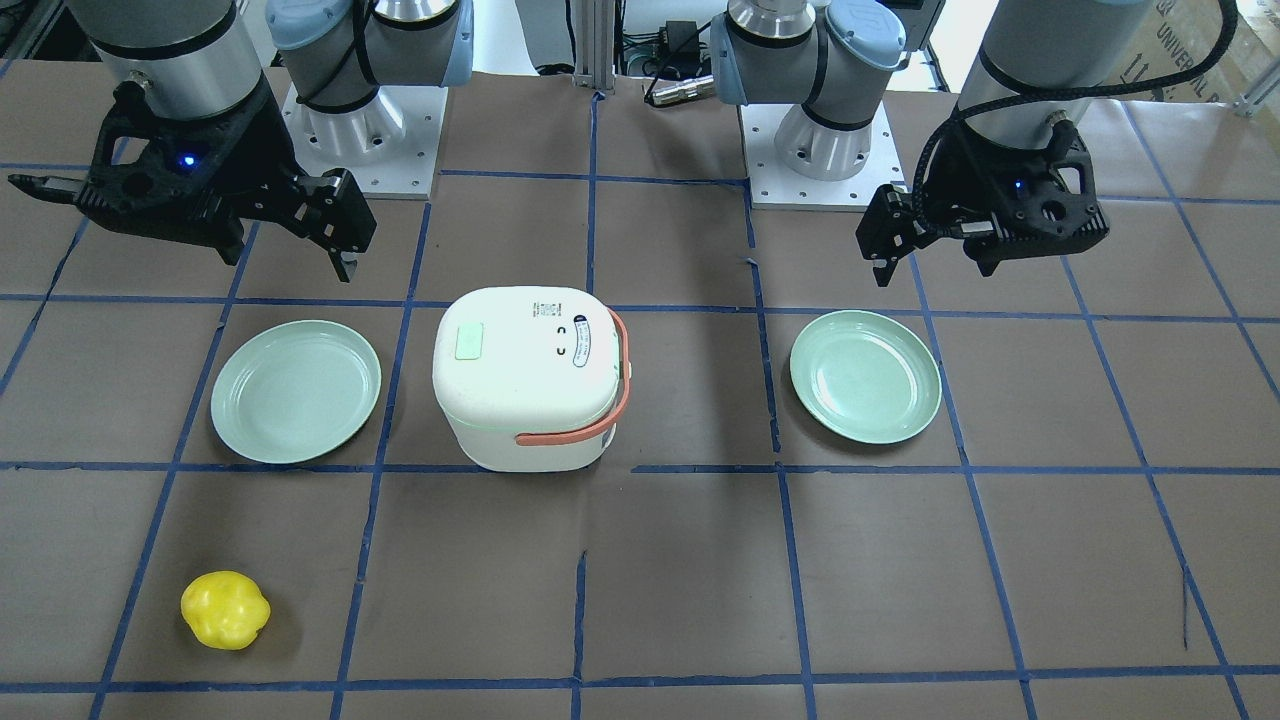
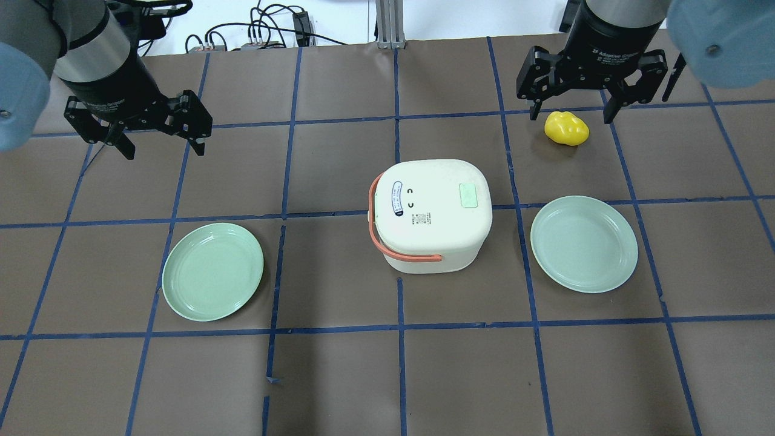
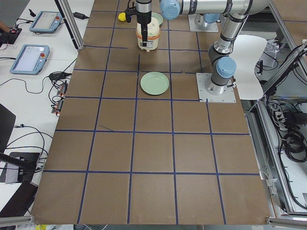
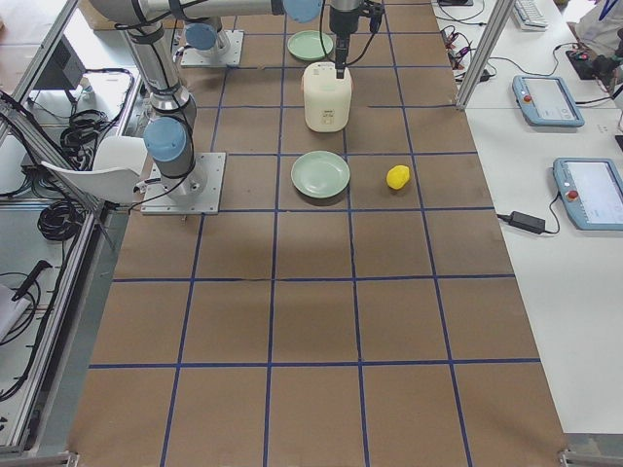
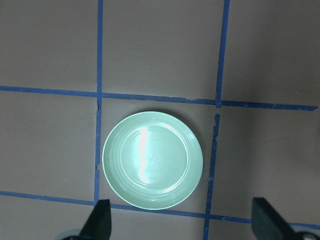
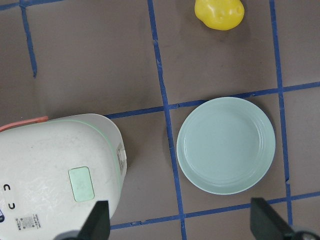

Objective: Press rice cooker button

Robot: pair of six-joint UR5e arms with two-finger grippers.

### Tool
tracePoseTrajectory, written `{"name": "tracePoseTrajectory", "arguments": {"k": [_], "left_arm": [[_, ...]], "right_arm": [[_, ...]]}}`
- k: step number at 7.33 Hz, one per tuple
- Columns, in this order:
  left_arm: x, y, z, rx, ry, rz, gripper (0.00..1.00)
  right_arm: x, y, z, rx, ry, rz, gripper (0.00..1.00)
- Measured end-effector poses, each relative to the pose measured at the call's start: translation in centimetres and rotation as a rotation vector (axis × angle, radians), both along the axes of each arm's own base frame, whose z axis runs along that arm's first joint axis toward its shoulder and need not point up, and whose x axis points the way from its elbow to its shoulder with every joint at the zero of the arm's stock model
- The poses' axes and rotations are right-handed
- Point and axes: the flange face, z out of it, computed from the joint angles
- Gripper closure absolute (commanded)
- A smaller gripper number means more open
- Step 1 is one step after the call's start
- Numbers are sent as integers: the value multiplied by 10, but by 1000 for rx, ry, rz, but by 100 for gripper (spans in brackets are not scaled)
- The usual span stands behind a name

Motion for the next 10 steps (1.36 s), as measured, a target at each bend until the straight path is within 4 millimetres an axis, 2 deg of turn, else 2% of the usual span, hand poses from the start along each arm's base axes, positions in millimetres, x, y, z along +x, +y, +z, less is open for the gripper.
{"name": "tracePoseTrajectory", "arguments": {"k": [10], "left_arm": [[0,0,0,1,0,0,0]], "right_arm": [[0,4,2,-12,-3,-6,0]]}}
